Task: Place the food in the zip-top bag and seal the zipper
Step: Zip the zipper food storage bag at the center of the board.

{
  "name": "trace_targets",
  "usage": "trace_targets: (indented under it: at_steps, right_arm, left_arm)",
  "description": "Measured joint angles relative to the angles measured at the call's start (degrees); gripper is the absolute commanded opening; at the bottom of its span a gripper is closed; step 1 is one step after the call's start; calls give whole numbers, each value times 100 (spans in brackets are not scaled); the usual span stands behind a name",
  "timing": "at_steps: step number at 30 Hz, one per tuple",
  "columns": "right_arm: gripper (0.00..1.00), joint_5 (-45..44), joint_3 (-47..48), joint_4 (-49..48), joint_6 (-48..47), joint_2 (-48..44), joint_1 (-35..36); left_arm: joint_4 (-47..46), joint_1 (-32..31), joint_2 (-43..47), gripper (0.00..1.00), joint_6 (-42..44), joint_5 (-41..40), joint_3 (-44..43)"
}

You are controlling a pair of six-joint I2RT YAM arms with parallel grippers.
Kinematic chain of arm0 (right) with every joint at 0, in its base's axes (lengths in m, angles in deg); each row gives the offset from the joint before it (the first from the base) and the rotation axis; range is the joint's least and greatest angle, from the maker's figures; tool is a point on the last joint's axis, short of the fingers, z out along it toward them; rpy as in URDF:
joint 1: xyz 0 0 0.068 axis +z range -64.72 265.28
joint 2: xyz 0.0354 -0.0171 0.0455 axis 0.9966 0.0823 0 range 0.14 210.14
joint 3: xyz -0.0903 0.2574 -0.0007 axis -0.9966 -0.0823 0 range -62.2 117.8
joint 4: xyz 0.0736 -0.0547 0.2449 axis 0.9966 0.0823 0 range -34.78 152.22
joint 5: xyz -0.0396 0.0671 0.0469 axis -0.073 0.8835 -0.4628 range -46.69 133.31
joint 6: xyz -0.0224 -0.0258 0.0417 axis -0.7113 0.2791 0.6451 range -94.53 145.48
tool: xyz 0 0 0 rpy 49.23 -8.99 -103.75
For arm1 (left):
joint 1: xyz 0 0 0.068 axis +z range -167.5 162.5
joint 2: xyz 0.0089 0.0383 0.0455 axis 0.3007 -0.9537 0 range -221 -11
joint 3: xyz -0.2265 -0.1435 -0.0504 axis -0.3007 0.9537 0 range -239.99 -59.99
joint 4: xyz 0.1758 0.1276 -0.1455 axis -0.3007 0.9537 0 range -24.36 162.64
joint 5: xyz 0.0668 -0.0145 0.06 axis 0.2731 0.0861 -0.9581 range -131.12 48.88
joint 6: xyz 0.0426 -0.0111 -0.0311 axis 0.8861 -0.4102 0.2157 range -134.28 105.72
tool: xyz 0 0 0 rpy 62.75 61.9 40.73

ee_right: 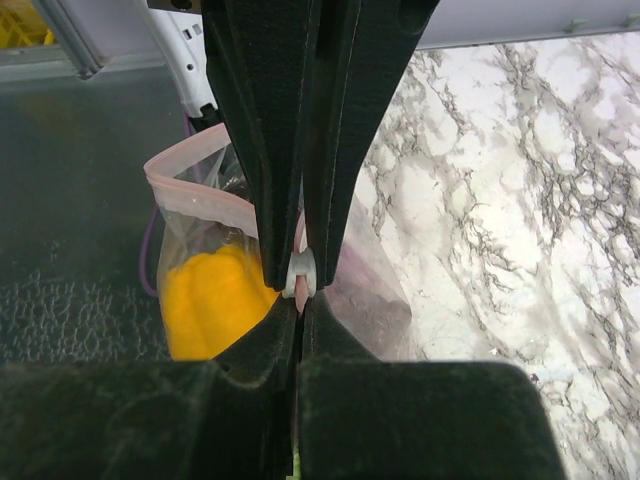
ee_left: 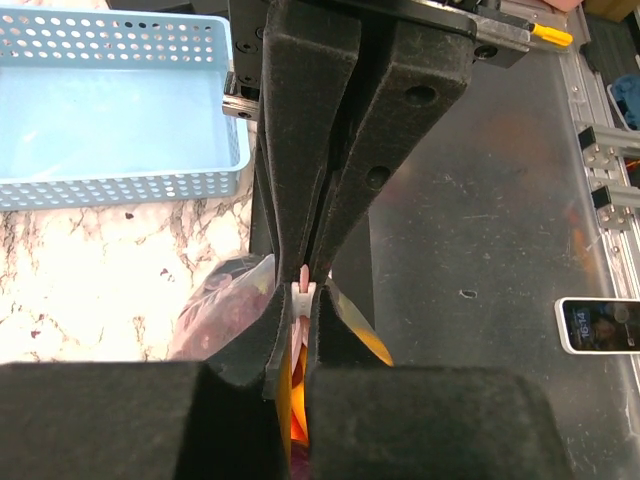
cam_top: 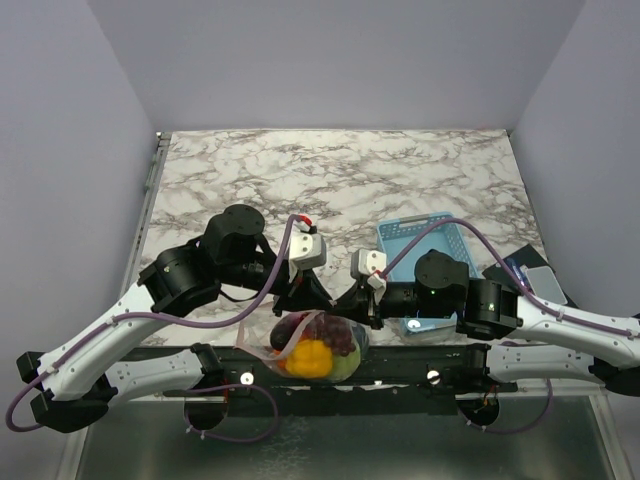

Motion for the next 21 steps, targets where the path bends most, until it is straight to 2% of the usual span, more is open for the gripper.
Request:
trace_targets:
  at_steps: [8, 21]
  right_arm:
    - [1, -229, -2, 4, 52, -57, 2]
    - [1, -931, -114, 4, -7, -684, 13]
  left_arm:
    - [-72, 0, 42, 0, 0, 9, 33]
    - [-229, 0, 90, 0, 46, -199, 33]
